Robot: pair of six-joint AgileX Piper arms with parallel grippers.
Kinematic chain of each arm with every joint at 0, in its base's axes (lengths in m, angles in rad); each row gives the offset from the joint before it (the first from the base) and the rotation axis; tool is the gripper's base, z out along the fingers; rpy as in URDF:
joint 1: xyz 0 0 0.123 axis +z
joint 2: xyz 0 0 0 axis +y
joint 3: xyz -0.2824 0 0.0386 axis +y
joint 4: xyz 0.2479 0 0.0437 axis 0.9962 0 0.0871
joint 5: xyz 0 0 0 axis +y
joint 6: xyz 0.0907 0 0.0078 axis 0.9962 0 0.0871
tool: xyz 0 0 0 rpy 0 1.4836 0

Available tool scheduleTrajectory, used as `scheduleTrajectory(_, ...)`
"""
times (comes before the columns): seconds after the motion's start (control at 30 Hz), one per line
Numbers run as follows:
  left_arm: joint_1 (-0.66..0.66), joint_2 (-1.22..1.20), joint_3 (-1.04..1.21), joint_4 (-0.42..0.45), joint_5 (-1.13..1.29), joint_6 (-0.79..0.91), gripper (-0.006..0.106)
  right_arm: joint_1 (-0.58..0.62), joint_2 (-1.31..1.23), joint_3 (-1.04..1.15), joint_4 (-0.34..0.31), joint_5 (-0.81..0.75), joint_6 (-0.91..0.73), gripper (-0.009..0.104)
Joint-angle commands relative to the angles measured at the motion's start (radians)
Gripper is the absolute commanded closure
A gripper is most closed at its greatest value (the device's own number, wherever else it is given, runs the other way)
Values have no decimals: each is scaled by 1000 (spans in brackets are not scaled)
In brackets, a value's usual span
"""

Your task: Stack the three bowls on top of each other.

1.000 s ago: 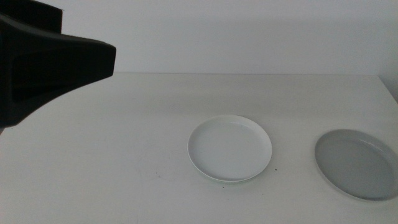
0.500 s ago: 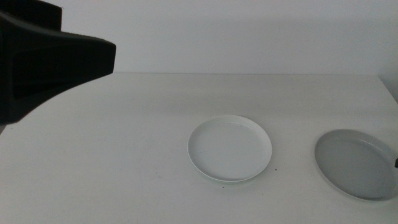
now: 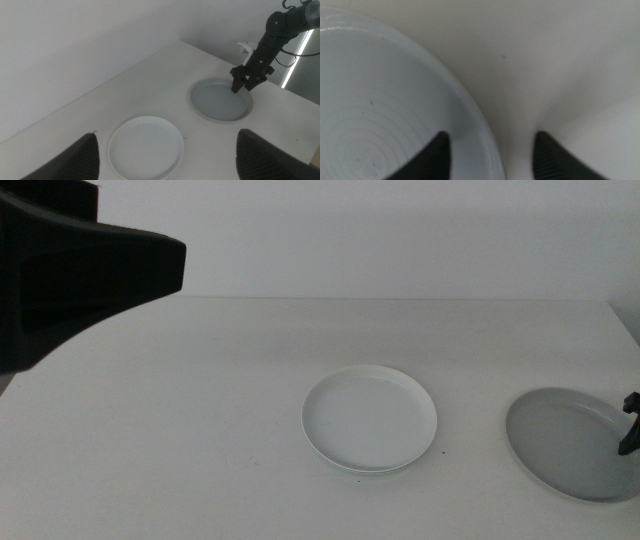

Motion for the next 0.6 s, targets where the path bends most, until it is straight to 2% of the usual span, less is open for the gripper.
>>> scheduleTrajectory(0.0, 0, -6, 0, -6, -13, -7, 7, 8, 14, -2, -7, -8, -11, 58)
scheduleTrajectory(0.07, 0, -6, 0, -6, -13, -7, 7, 8, 14, -3, -7, -8, -9, 78)
scheduleTrajectory(0.1, 0, -6, 0, -6, -13, -7, 7, 8, 14, -3, -7, -8, -9, 92)
scheduleTrajectory(0.13, 0, -6, 0, -6, -13, -7, 7, 8, 14, -3, -7, -8, -6, 97)
scheduleTrajectory(0.33, 0, -6, 0, -6, -21, -7, 7, 8, -38, -18, -58, 36, 40, 97)
scheduleTrajectory(0.4, 0, -6, 0, -6, -24, -7, 7, 12, -100, -29, -42, 55, 40, 97)
scheduleTrajectory(0.47, 0, -6, 0, -6, -26, -7, 7, 28, -164, -54, 9, 86, 42, 97)
scheduleTrajectory(0.57, 0, -6, 0, -6, -33, -7, 7, 101, -214, -117, -6, 137, 76, 97)
